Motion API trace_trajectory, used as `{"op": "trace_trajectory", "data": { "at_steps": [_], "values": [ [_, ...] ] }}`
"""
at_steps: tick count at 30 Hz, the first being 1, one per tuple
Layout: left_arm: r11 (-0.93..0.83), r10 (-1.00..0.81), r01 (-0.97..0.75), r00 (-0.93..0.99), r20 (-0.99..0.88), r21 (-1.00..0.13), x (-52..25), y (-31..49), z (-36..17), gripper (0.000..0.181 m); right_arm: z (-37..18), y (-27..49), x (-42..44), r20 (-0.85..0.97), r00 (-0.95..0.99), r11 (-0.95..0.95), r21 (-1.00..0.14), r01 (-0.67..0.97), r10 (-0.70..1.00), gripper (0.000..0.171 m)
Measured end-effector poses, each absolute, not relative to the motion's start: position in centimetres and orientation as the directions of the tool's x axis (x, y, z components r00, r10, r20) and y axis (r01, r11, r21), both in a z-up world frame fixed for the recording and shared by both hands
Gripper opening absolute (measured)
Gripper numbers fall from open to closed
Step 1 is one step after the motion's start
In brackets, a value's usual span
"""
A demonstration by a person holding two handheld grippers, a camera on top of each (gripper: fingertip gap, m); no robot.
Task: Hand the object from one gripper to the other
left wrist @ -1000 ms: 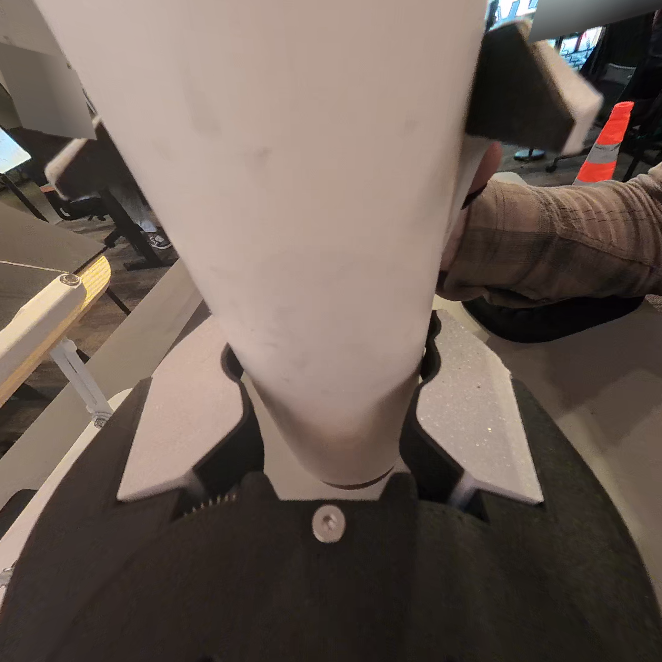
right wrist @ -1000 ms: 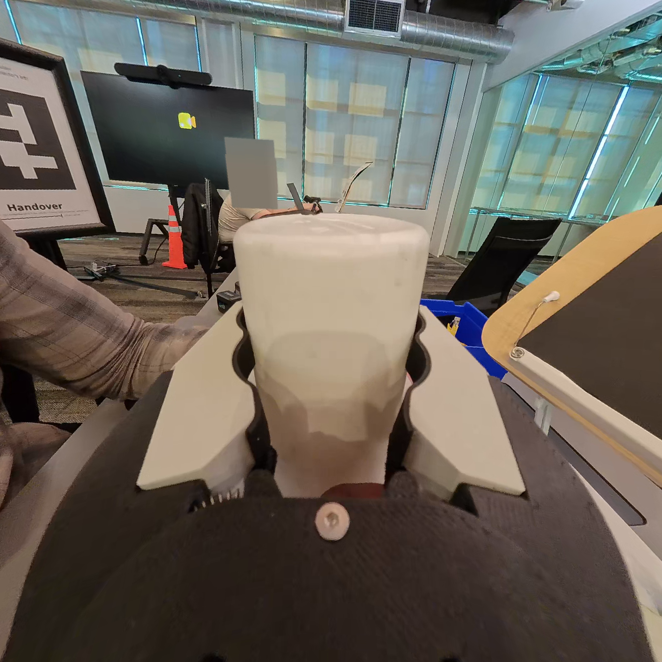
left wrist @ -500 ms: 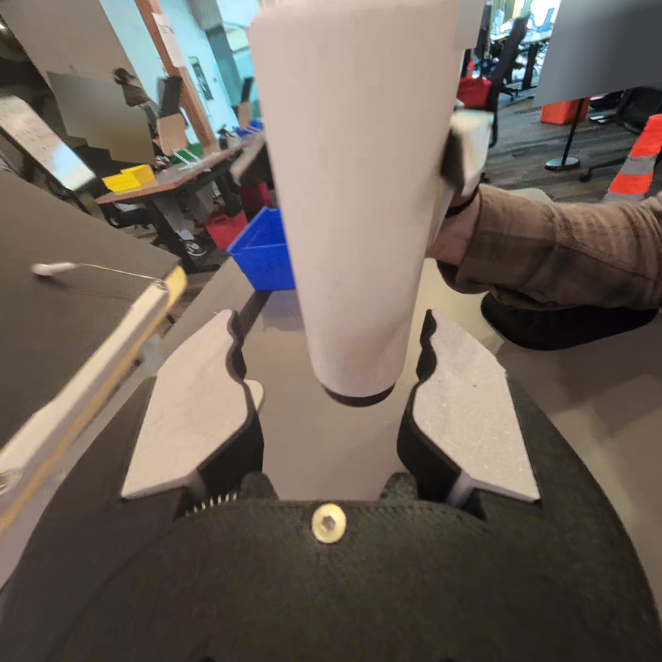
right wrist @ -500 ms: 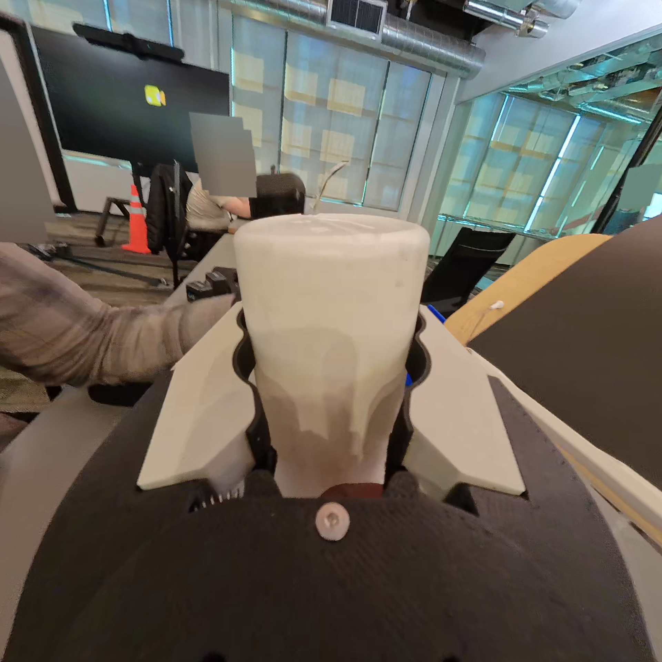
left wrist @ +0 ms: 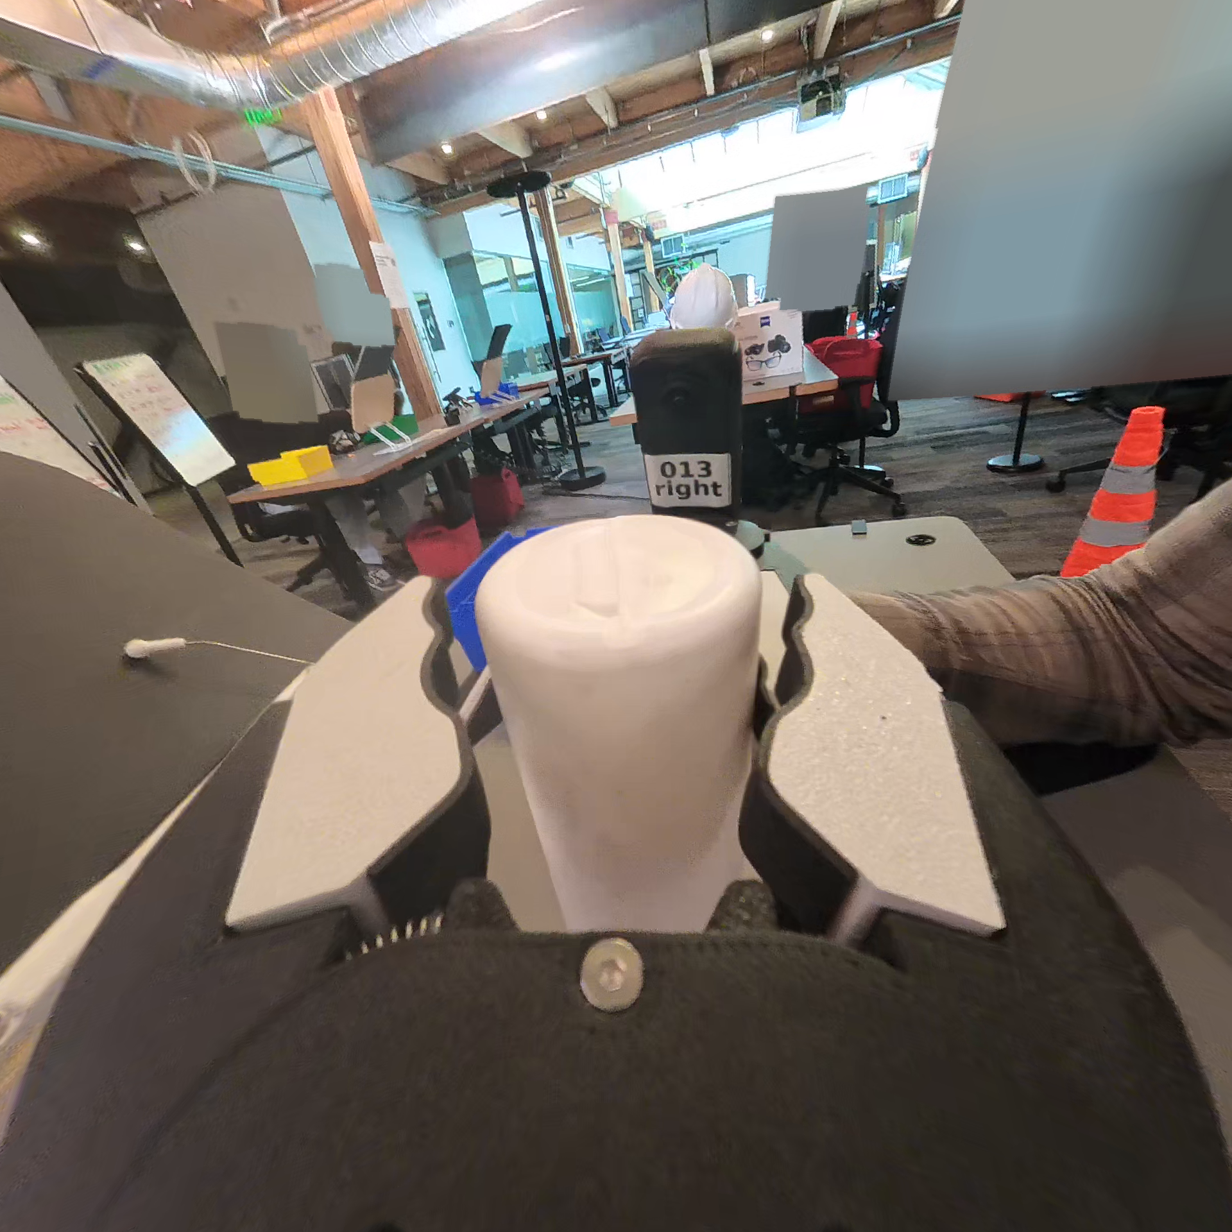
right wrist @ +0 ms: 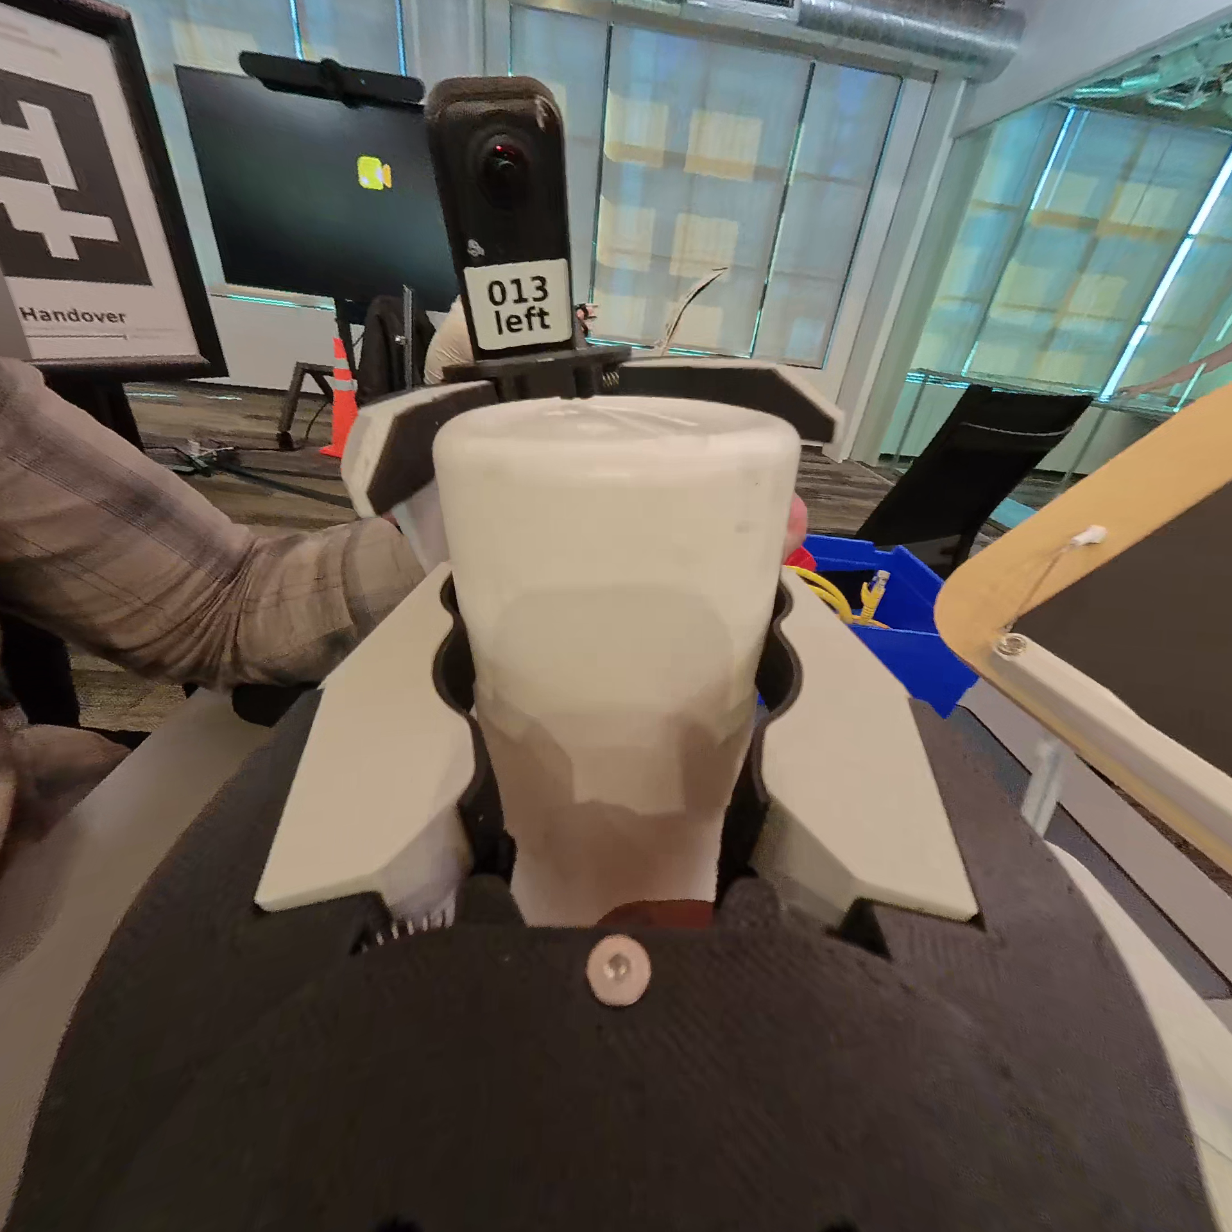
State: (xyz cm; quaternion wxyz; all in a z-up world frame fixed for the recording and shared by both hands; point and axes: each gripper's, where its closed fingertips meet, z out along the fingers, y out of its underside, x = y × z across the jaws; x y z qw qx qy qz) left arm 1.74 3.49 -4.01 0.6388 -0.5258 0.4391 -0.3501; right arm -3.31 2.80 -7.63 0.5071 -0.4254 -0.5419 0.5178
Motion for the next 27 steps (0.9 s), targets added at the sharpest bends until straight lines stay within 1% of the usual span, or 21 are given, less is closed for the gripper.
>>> {"op": "trace_trajectory", "data": {
  "at_steps": [4,9,19,25,27],
  "values": [
    [0.161,-0.931,-0.046,0.326,-0.167,-0.986,2.6,3.2,-5.1,0.096,-8.1,2.4,-3.8,0.121,-0.13,0.115,-0.992,-0.058,0.984,0.087],
    [0.185,-0.922,-0.053,0.336,-0.192,-0.981,2.7,3.3,-5.1,0.097,-8.2,2.6,-3.9,0.172,-0.093,0.17,-0.985,-0.032,0.981,0.087],
    [0.197,-0.89,-0.171,0.382,-0.249,-0.965,2.3,3.8,-5.8,0.097,-8.4,3.1,-4.1,0.256,-0.016,0.256,-0.966,0.031,0.967,0.086],
    [0.208,-0.892,-0.283,0.339,-0.301,-0.936,1.9,2.9,-6.7,0.097,-8.8,2.0,-4.4,0.239,-0.083,0.242,-0.97,0.024,0.967,0.086],
    [0.216,-0.892,-0.29,0.329,-0.309,-0.932,1.8,2.6,-6.6,0.097,-8.6,1.7,-4.5,0.233,-0.095,0.234,-0.972,0.004,0.968,0.086]
  ]
}}
